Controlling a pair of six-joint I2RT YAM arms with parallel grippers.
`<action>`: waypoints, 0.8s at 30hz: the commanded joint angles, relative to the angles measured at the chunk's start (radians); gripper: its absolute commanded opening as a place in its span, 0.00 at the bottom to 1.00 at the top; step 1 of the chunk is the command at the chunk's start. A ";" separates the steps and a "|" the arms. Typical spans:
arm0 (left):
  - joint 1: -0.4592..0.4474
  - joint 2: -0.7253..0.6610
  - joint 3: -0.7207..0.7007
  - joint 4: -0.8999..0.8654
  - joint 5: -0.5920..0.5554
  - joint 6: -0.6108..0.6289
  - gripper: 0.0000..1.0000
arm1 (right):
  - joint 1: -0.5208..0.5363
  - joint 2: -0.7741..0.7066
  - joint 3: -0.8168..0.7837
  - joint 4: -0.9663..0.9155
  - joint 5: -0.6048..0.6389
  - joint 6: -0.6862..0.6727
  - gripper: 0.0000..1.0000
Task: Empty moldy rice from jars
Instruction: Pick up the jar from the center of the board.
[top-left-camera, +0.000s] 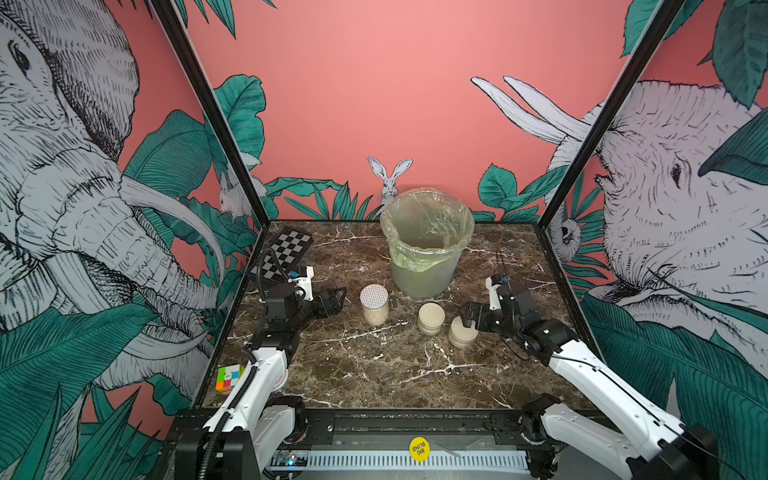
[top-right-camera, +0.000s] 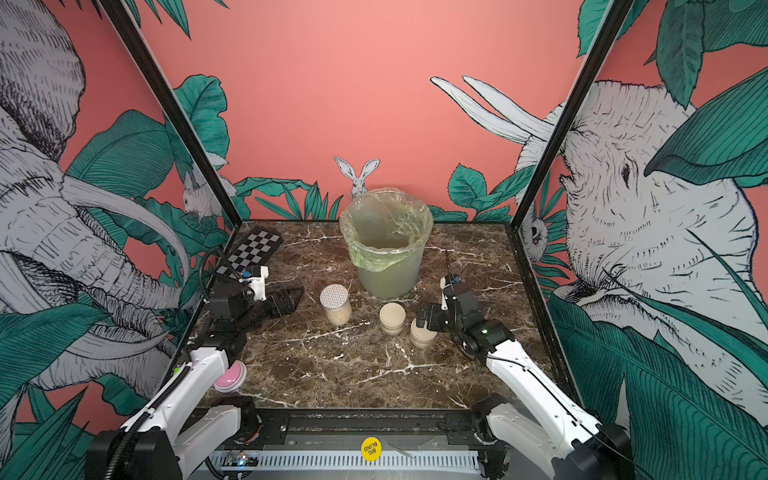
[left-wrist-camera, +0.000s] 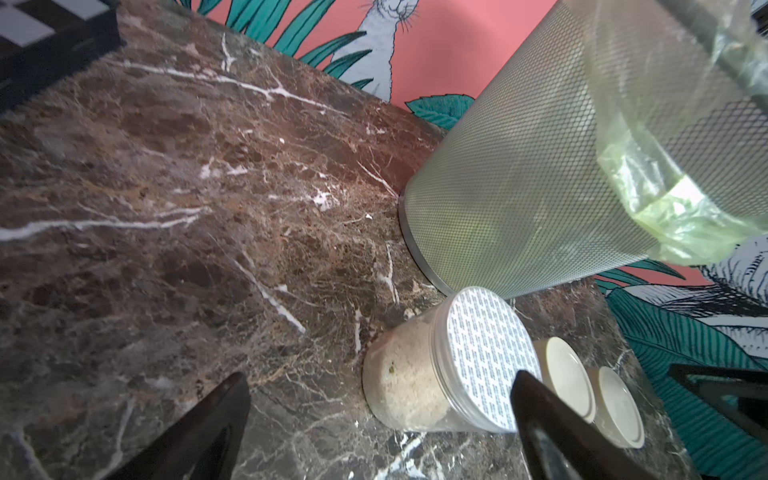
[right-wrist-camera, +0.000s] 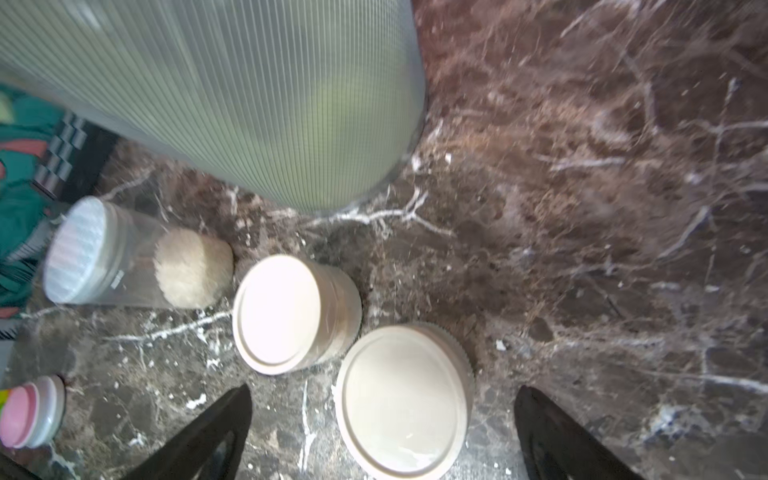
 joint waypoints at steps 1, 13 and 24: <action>-0.004 -0.020 -0.036 0.029 0.020 -0.045 1.00 | 0.052 0.055 0.033 -0.068 0.091 0.018 0.98; -0.004 -0.043 -0.096 0.022 -0.097 -0.101 1.00 | 0.137 0.209 0.064 -0.076 0.150 0.018 0.98; -0.005 0.002 -0.057 -0.034 -0.066 -0.027 1.00 | 0.154 0.311 0.079 -0.084 0.175 0.037 0.98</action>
